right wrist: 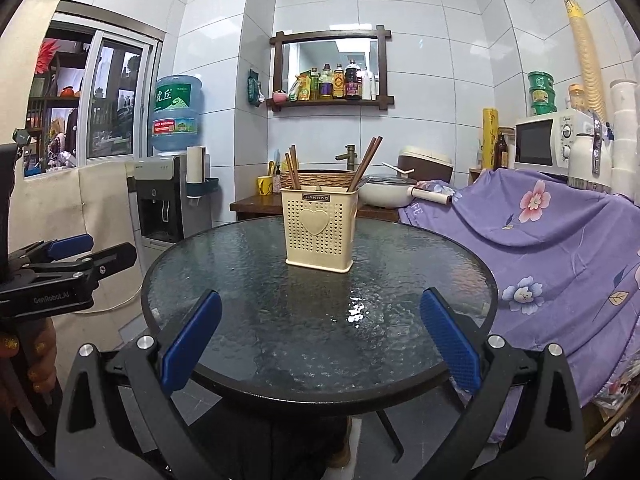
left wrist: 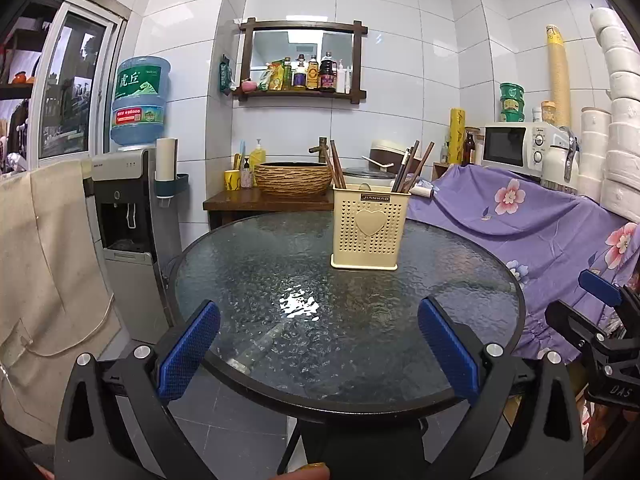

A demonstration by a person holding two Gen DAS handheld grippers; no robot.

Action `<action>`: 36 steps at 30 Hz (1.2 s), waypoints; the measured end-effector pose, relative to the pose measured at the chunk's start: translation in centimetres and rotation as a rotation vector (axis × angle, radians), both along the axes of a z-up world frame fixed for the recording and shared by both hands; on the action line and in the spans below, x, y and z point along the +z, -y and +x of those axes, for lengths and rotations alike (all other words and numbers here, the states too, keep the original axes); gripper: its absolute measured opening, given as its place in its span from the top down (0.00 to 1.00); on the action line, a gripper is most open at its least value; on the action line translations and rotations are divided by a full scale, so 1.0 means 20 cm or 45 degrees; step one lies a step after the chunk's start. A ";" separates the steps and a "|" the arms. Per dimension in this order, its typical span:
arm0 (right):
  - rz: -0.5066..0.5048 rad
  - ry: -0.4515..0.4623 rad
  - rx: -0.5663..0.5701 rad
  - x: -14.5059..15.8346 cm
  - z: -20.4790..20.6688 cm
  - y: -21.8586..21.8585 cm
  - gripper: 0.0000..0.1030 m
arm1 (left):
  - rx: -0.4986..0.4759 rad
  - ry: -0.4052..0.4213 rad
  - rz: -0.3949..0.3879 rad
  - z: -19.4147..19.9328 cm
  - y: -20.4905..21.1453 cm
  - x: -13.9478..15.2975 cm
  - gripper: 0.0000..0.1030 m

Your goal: Organize utensils

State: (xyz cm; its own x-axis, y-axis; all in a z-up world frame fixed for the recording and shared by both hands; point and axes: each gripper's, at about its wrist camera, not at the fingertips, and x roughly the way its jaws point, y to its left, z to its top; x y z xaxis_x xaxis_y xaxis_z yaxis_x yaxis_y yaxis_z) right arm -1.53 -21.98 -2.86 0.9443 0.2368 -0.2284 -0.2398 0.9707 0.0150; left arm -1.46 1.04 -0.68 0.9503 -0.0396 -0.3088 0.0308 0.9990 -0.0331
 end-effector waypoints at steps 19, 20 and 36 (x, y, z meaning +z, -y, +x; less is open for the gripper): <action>0.006 -0.021 0.004 -0.01 0.01 -0.01 0.05 | -0.014 -0.026 -0.026 0.02 -0.02 0.00 0.05; 0.006 -0.023 0.005 -0.01 0.01 -0.01 0.05 | -0.016 -0.026 -0.024 0.02 -0.02 0.00 0.05; 0.001 -0.025 0.008 -0.02 0.00 -0.04 0.05 | -0.015 -0.026 -0.018 0.02 -0.02 0.00 0.05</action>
State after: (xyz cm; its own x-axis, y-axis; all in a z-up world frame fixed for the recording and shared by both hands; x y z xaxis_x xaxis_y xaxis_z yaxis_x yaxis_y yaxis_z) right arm -1.56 -21.16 -3.26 0.9381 0.2432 -0.2467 -0.2459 0.9691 0.0202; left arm -1.08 1.37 -0.73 0.9432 -0.0552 -0.3275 0.0417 0.9980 -0.0481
